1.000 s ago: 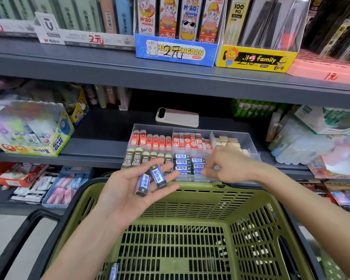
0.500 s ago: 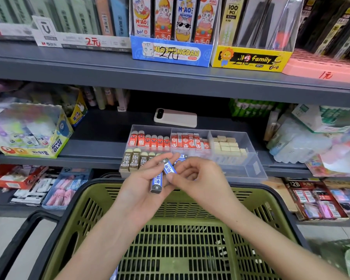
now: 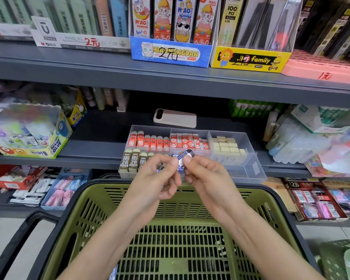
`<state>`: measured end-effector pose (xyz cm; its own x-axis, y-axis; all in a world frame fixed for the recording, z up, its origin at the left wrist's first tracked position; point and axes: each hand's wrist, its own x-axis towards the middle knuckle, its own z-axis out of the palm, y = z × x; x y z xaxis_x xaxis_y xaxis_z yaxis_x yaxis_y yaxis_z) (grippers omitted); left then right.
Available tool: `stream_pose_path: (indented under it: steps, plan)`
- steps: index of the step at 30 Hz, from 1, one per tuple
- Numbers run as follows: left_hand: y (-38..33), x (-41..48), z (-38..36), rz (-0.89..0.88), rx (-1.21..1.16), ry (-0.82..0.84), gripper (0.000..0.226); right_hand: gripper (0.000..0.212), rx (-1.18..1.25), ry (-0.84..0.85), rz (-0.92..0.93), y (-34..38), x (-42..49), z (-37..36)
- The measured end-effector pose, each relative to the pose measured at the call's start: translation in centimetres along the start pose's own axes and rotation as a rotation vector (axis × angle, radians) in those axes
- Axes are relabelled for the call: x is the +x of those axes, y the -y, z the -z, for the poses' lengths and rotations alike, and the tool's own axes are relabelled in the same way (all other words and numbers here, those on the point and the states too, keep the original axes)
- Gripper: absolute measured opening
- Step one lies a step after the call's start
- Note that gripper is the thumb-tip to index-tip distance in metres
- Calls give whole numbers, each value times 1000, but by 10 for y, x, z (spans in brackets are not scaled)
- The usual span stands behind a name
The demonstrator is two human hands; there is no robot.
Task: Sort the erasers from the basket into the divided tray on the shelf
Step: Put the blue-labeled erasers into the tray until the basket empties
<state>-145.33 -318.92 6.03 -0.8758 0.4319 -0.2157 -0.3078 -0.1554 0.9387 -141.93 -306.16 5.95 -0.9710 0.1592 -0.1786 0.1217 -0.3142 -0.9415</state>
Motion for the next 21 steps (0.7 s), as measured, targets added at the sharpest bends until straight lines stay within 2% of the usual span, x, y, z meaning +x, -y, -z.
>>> stream_pose_path:
  steps: [4, 6, 7, 10, 13, 16, 18, 21]
  plan:
    - [0, -1, 0, 77, -44, 53, 29, 24, -50, -31, 84, 1, 6, 11]
    - [0, 0, 5, 130, -113, 33, 35, 18, -59, -68, 95, 12, 16, 26]
    - [0, 0, 8, 160, -160, 21, 33, 14, -137, -82, 88, 19, 21, 35]
    - [2, 2, 15, 201, -258, -36, 18, 15, -665, -106, 62, 31, 40, 57]
    - [4, 2, 19, 238, -330, -39, 25, 19, -1249, -112, 100, 35, 57, 63]
    - [4, -1, 20, 288, -388, -1, 31, 25, -1685, -17, 163, 34, 66, 59]
    - [4, -2, 19, 256, -380, 2, 29, 27, -1786, 39, 192, 32, 69, 55]
    - [6, -2, 20, 170, -346, 5, 37, 29, -1768, 89, 190, 28, 71, 48]
